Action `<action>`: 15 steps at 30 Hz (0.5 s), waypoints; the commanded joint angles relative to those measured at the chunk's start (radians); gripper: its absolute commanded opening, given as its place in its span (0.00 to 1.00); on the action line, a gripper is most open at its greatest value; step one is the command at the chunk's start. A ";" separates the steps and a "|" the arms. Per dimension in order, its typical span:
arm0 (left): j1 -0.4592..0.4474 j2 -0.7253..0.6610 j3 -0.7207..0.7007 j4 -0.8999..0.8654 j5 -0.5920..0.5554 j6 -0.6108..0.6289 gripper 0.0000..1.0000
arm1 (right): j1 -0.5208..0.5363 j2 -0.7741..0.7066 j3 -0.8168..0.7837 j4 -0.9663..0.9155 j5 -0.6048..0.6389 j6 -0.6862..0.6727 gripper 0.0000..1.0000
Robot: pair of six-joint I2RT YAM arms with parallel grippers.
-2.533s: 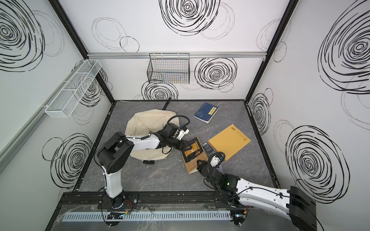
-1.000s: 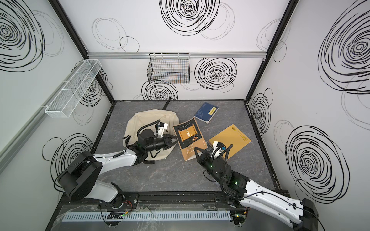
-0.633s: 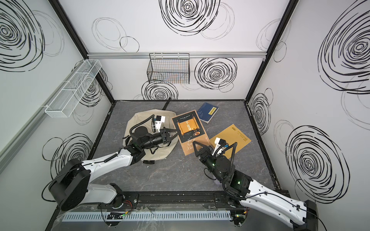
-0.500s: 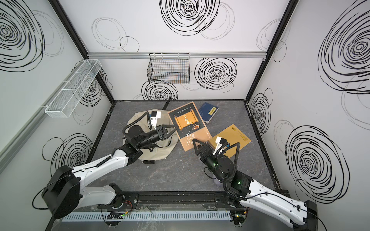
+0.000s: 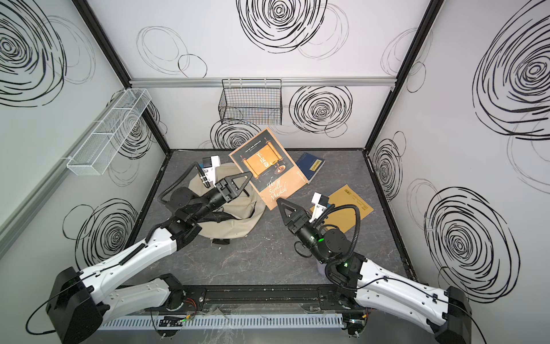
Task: Pack books, pencil case, and school supplies into a backpack
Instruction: Pick up the book from the center of the table.
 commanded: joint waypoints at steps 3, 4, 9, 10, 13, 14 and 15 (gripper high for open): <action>-0.039 -0.016 0.013 0.137 -0.017 -0.015 0.00 | 0.002 0.058 0.064 0.110 -0.003 -0.049 1.00; -0.042 -0.018 0.011 0.140 -0.019 -0.018 0.00 | 0.001 0.066 0.065 0.122 0.004 -0.048 1.00; -0.042 -0.042 0.011 0.129 -0.030 -0.004 0.00 | -0.002 0.100 0.081 0.143 -0.015 -0.032 1.00; -0.040 -0.045 0.017 0.117 -0.032 0.005 0.00 | -0.002 0.102 0.083 0.139 -0.021 -0.024 1.00; -0.040 -0.048 0.028 0.104 -0.037 0.019 0.00 | -0.002 0.102 0.069 0.155 -0.021 0.001 1.00; -0.041 -0.049 0.030 0.105 -0.039 0.022 0.00 | -0.002 0.104 0.061 0.168 -0.021 0.009 1.00; -0.041 -0.052 0.033 0.103 -0.043 0.028 0.00 | -0.002 0.106 0.057 0.177 -0.024 0.018 1.00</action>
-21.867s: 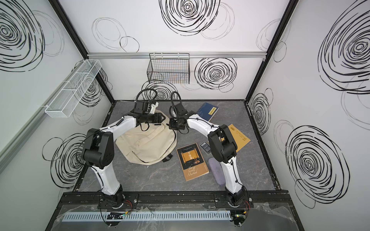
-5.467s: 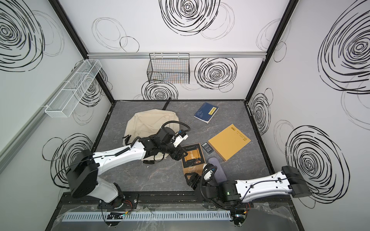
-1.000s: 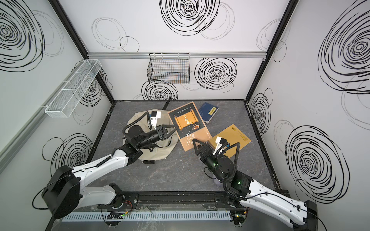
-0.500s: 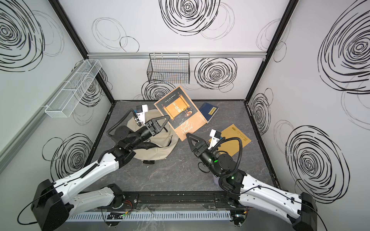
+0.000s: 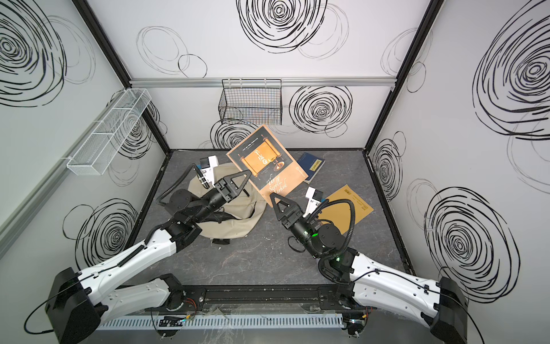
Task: Pack books, pencil case, and school supplies into a backpack
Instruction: Pick up the book from the center of the table.
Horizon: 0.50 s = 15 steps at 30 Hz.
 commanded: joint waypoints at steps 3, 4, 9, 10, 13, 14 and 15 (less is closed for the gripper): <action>-0.012 -0.044 0.043 0.052 0.002 0.046 0.00 | -0.002 0.011 0.026 0.081 -0.035 0.040 1.00; -0.013 -0.045 0.045 0.046 -0.001 0.054 0.00 | -0.002 0.013 0.028 0.078 -0.041 0.043 1.00; -0.012 -0.054 0.047 0.044 -0.007 0.068 0.00 | -0.002 0.024 0.022 0.082 -0.059 0.076 1.00; -0.012 -0.057 0.047 0.042 -0.009 0.073 0.00 | -0.002 0.025 0.021 0.087 -0.062 0.080 1.00; -0.011 -0.068 0.042 0.036 -0.022 0.085 0.00 | 0.000 0.033 0.021 0.087 -0.072 0.096 1.00; -0.011 -0.070 0.046 0.032 -0.023 0.090 0.00 | 0.000 0.035 0.023 0.084 -0.078 0.098 1.00; -0.011 -0.070 0.052 0.021 -0.022 0.098 0.00 | 0.000 0.034 0.027 0.076 -0.081 0.099 1.00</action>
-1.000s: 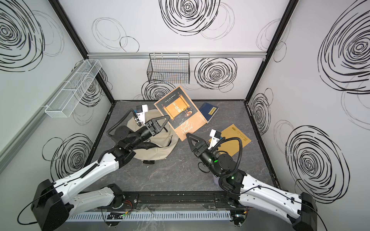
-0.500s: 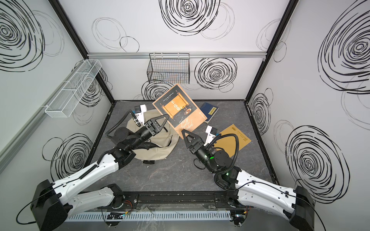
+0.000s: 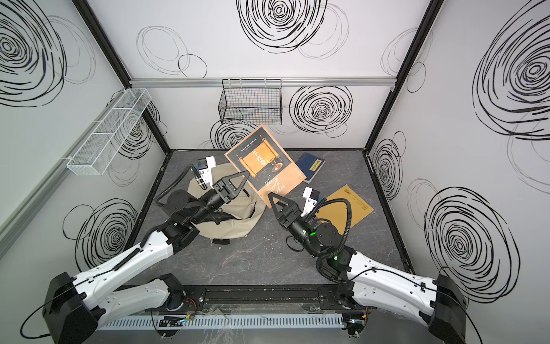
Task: Pack books, pencil case, and school supplies into a backpack
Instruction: Pick up the book from the center of the table.
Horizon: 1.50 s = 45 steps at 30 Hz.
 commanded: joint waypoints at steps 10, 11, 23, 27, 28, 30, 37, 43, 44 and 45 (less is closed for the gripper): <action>-0.002 -0.039 0.101 0.017 -0.018 0.090 0.00 | 0.001 -0.096 0.018 -0.047 -0.009 0.024 1.00; -0.002 -0.039 0.105 0.017 -0.018 0.093 0.00 | 0.001 -0.108 0.014 -0.050 -0.006 0.024 1.00; -0.049 -0.035 0.100 0.083 -0.018 0.029 0.00 | -0.001 -0.057 0.014 0.048 -0.005 0.030 1.00; -0.049 -0.056 0.105 0.061 -0.029 0.049 0.00 | -0.001 -0.028 0.031 0.068 -0.021 0.030 1.00; -0.050 -0.062 0.106 0.053 -0.032 0.056 0.00 | 0.000 -0.026 0.033 0.070 -0.027 0.035 1.00; -0.049 -0.074 0.113 0.023 -0.044 0.085 0.00 | -0.001 -0.021 0.032 0.066 -0.042 0.047 1.00; -0.032 -0.081 0.154 -0.027 -0.054 0.143 0.00 | 0.002 -0.055 0.016 0.022 -0.053 0.062 1.00; -0.046 -0.057 0.136 0.045 -0.025 0.076 0.00 | -0.001 -0.033 0.032 0.088 -0.026 0.012 1.00; -0.050 -0.060 0.123 0.055 -0.029 0.063 0.00 | -0.001 -0.023 0.044 0.095 -0.020 -0.001 1.00; -0.052 -0.067 0.111 0.063 -0.032 0.052 0.00 | -0.004 -0.012 0.057 0.100 -0.017 -0.014 1.00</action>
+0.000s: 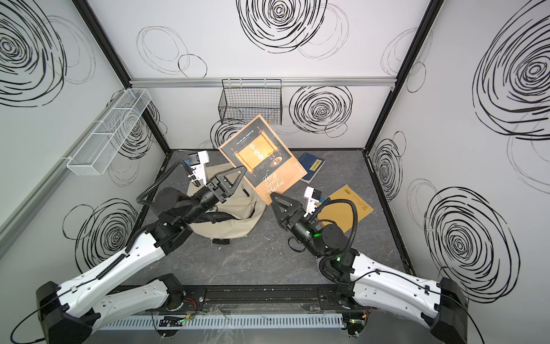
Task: Pack books, pencil case, and school supplies into a backpack
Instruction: Pick up the book from the center of the table.
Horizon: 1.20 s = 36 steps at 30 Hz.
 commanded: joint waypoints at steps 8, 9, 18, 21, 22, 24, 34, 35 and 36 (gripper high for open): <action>-0.017 -0.070 -0.062 0.168 0.013 -0.071 0.00 | -0.085 0.044 0.101 0.131 -0.018 -0.095 0.85; -0.020 -0.080 -0.069 0.162 0.014 -0.071 0.00 | -0.096 0.041 0.099 0.138 -0.019 -0.095 0.80; -0.023 -0.117 -0.126 0.157 0.008 -0.093 0.00 | -0.124 0.040 0.087 0.146 -0.025 -0.085 0.28; -0.024 -0.116 -0.133 0.151 0.004 -0.095 0.00 | -0.126 0.031 0.072 0.155 -0.009 -0.078 0.30; -0.023 -0.113 -0.138 0.153 0.003 -0.100 0.00 | -0.125 0.027 0.065 0.168 -0.008 -0.078 0.37; -0.024 -0.106 -0.144 0.164 0.008 -0.109 0.00 | -0.126 0.029 0.064 0.186 -0.012 -0.078 0.51; -0.020 -0.089 -0.150 0.129 0.022 -0.128 0.00 | -0.126 0.041 0.076 0.202 -0.064 -0.125 0.11; -0.009 -0.093 -0.149 0.105 0.020 -0.124 0.00 | -0.127 0.031 0.077 0.185 -0.061 -0.140 0.02; 0.004 -0.100 -0.145 0.073 0.011 -0.112 0.00 | -0.127 0.017 0.080 0.163 -0.054 -0.152 0.00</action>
